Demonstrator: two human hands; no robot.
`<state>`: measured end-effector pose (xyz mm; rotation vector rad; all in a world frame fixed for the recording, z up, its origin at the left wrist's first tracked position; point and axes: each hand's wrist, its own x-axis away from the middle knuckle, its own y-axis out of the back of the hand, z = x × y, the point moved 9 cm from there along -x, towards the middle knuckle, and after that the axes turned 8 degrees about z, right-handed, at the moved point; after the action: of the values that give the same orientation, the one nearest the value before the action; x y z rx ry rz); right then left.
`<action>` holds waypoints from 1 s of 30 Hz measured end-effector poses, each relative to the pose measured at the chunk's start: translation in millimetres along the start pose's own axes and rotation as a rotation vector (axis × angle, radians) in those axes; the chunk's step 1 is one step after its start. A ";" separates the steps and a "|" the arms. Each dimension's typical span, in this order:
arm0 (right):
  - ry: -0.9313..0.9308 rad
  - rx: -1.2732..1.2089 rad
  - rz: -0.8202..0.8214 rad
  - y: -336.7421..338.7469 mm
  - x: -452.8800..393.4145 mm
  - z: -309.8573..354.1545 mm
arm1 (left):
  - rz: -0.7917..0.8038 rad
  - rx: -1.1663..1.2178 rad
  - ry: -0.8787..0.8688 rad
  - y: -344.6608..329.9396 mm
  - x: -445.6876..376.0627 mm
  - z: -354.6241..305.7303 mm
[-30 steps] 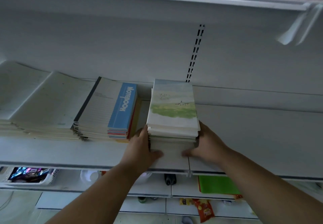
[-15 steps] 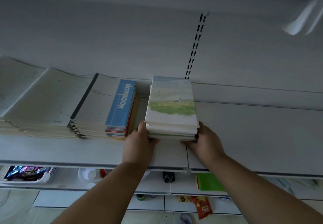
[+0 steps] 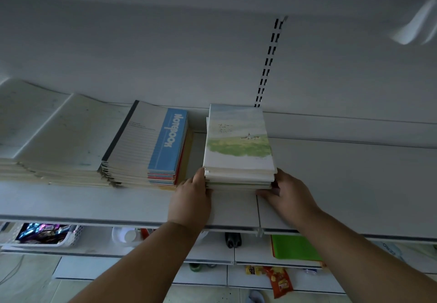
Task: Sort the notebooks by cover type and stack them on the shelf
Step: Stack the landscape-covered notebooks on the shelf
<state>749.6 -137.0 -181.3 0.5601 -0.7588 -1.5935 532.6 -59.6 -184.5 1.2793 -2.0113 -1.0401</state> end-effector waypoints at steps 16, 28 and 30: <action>-0.431 -1.003 0.115 11.6 -92.7 10.2 | 0.341 1.117 0.515 3.9 -82.5 -9.3; -0.490 -0.919 0.132 10.8 -105.6 12.3 | 0.219 1.167 0.514 21.0 -103.6 -18.7; -0.493 -0.922 0.091 14.6 -98.6 6.2 | 0.225 1.194 0.521 16.4 -97.3 -19.6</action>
<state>770.7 -39.8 -172.3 -0.5410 -0.3098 -1.8005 579.1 27.0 -163.2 1.5286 -2.2371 0.7159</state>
